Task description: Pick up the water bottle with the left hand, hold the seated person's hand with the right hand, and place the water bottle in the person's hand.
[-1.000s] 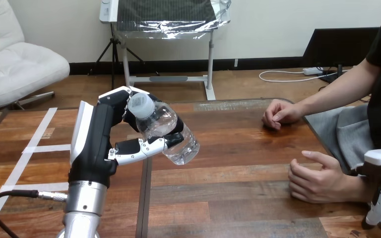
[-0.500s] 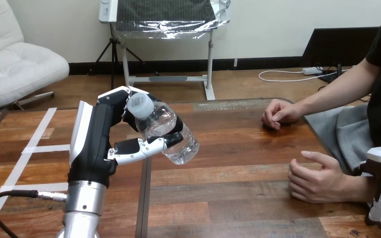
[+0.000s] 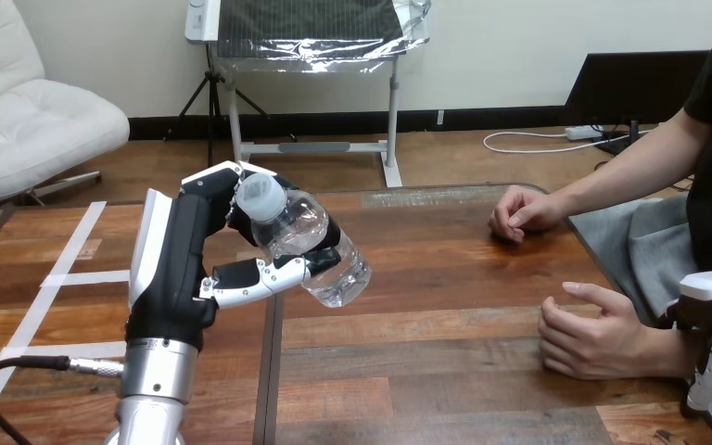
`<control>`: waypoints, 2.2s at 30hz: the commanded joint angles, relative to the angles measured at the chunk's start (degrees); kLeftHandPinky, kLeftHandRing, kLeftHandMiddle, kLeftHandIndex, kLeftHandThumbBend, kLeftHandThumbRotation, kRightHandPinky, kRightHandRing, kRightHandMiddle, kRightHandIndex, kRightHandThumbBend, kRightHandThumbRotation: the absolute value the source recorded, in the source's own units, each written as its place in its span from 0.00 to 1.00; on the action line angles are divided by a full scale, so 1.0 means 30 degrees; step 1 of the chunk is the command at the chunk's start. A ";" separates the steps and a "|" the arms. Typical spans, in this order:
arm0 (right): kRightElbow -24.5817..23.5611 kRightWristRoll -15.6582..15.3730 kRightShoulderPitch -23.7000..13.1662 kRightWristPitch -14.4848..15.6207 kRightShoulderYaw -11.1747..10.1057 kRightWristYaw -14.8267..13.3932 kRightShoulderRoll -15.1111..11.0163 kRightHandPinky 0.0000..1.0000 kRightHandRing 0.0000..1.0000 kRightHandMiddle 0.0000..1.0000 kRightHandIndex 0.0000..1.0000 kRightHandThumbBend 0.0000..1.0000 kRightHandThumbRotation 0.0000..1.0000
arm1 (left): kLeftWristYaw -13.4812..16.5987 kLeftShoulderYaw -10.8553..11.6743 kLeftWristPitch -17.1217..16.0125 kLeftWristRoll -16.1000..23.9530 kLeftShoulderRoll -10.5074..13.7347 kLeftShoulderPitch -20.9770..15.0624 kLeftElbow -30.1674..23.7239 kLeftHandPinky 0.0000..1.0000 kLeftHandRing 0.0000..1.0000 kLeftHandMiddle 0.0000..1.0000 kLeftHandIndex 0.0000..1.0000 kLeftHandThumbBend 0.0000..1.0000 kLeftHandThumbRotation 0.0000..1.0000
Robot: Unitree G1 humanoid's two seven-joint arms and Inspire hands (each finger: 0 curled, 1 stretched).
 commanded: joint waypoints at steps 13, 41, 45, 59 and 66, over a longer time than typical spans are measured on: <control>0.1338 0.0319 -0.1842 -0.1194 0.0789 -0.0200 0.0493 0.67 0.76 0.82 0.83 0.65 0.01 | 0.0167 0.0520 -0.0856 -0.0149 -0.0094 -0.1433 -0.0284 0.38 0.39 0.43 0.48 0.64 0.00; 0.3825 0.0564 -0.2980 -0.1566 0.1851 -0.0532 0.1533 0.45 0.53 0.63 0.69 0.61 0.00 | 0.0215 0.0719 -0.0726 0.0038 -0.0173 -0.1272 -0.0515 0.39 0.39 0.44 0.48 0.64 0.00; 0.4165 0.0624 -0.3088 -0.1379 0.1894 -0.0623 0.1792 0.47 0.55 0.64 0.69 0.60 0.00 | 0.0171 0.0735 -0.0844 -0.0050 -0.0166 -0.1285 -0.0448 0.38 0.39 0.44 0.48 0.64 0.00; 0.5105 0.0743 -0.3374 -0.1306 0.2250 -0.0887 0.2234 0.51 0.59 0.66 0.67 0.61 0.00 | 0.0157 0.0765 -0.0775 -0.0093 -0.0179 -0.1249 -0.0501 0.38 0.39 0.44 0.48 0.64 0.00; 0.5514 0.0350 -0.3506 -0.1726 0.2784 -0.1191 0.2244 0.51 0.59 0.67 0.67 0.60 0.02 | 0.0114 0.0766 -0.0623 -0.0161 -0.0222 -0.1207 -0.0605 0.38 0.39 0.44 0.48 0.64 0.00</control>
